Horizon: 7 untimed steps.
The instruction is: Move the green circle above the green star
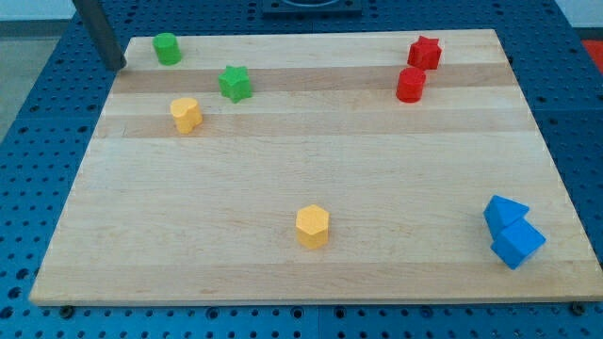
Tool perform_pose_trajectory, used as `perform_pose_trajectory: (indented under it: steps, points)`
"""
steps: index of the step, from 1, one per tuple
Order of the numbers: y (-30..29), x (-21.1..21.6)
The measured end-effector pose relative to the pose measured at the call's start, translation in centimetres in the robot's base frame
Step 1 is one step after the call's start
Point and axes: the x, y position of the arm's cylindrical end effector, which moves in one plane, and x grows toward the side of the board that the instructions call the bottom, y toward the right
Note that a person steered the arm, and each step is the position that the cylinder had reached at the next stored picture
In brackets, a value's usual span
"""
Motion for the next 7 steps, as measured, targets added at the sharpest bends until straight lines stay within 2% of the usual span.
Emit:
perform_pose_trajectory:
  steps: [1, 2, 5, 7]
  points:
    - [0.0, -4.7]
    - [1.3, -4.9]
    - [6.2, -1.5]
    - [11.5, 1.1]
